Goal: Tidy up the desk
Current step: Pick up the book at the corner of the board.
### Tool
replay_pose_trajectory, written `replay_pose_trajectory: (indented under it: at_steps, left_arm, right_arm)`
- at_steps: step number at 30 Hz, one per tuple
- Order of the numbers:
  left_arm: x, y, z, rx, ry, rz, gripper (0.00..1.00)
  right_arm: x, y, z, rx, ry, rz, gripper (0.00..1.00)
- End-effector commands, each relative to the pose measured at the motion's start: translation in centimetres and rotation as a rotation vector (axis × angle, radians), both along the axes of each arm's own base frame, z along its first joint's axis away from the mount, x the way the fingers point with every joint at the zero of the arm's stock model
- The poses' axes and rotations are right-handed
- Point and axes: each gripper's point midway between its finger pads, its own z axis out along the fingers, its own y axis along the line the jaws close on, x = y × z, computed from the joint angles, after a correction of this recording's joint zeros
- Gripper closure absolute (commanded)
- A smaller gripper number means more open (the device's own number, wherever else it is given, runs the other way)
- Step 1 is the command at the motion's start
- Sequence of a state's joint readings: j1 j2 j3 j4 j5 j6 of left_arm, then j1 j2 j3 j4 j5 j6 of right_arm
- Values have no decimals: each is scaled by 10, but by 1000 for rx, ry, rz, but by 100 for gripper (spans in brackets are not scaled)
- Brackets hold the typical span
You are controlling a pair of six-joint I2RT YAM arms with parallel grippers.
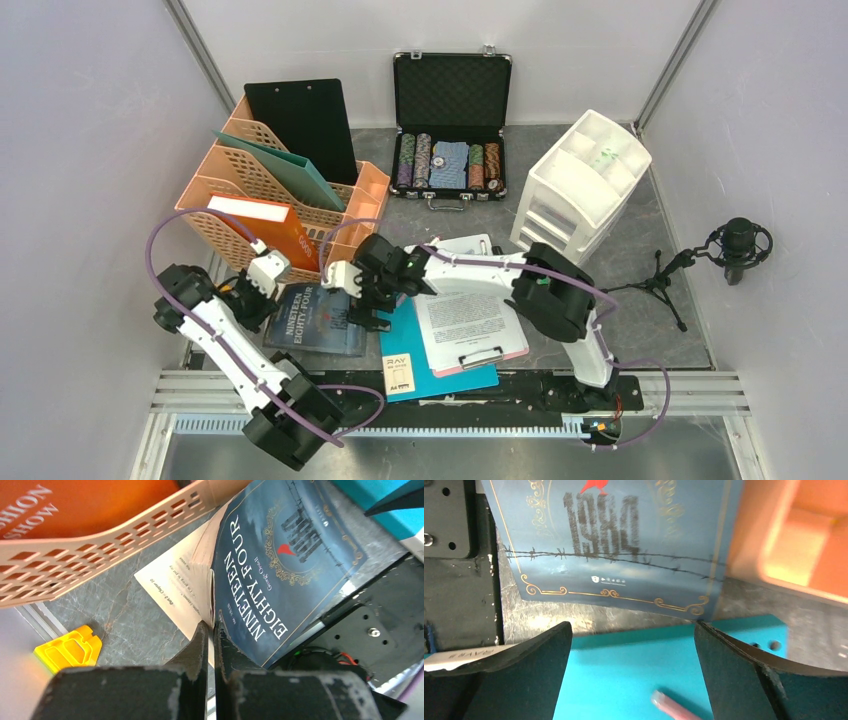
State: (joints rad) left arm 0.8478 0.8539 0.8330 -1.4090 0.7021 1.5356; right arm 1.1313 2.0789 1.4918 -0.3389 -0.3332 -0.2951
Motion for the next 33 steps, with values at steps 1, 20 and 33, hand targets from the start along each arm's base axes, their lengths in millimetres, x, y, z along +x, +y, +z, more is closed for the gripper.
replay_pose_trajectory:
  at_steps: [1, 20, 33]
  left_arm:
    - [-1, -33, 35, -125, -63, -31, 98]
    - [-1, -57, 82, -20, -269, -127, 98]
    - [0, -74, 98, -52, -338, -161, 98]
  right_arm:
    - [17, 3, 70, 142, -97, 17, 2]
    - [22, 49, 156, 400, -60, 148, 2]
    - [-15, 67, 133, 460, 165, 340, 7]
